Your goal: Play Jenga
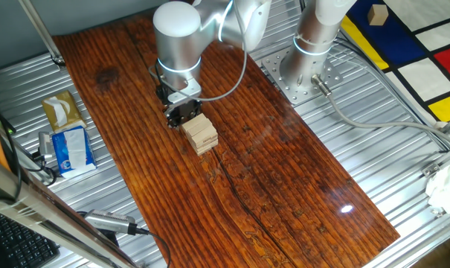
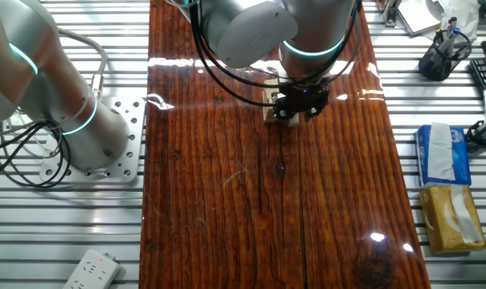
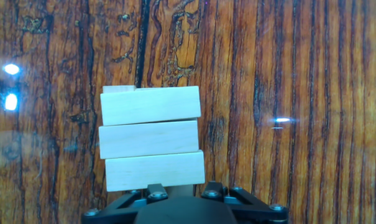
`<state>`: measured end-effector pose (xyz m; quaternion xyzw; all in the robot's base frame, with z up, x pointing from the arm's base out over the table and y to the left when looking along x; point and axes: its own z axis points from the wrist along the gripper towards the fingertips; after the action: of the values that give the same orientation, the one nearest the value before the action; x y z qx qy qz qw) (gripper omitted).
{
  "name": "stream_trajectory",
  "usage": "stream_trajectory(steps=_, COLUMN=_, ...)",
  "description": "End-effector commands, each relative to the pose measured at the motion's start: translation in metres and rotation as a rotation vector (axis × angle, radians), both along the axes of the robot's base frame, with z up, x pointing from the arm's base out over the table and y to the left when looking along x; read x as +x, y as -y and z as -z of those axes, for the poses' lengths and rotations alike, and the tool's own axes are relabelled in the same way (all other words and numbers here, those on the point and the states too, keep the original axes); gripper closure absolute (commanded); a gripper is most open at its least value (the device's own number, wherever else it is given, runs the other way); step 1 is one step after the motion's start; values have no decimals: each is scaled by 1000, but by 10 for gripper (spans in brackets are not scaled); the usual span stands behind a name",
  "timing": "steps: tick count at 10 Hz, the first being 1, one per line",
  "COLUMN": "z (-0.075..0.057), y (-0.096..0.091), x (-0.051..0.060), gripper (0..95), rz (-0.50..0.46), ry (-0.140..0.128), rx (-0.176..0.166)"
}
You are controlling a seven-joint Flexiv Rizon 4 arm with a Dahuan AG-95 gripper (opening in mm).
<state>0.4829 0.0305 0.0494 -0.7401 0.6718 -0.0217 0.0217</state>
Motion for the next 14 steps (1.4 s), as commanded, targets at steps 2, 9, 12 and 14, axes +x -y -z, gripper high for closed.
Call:
stream_trajectory(steps=2, z=2, y=-1, x=0, gripper=570, rz=0, ry=5, rx=0)
stream_trajectory(steps=9, z=3, y=-1, x=0, gripper=570, rz=-2, ry=13, rx=2)
stream_trajectory(steps=12, z=3, y=-1, x=0, gripper=570, rz=-2, ry=15, rx=0)
stream_trajectory(steps=14, z=3, y=-1, x=0, gripper=570, rz=-1, ry=16, rx=1)
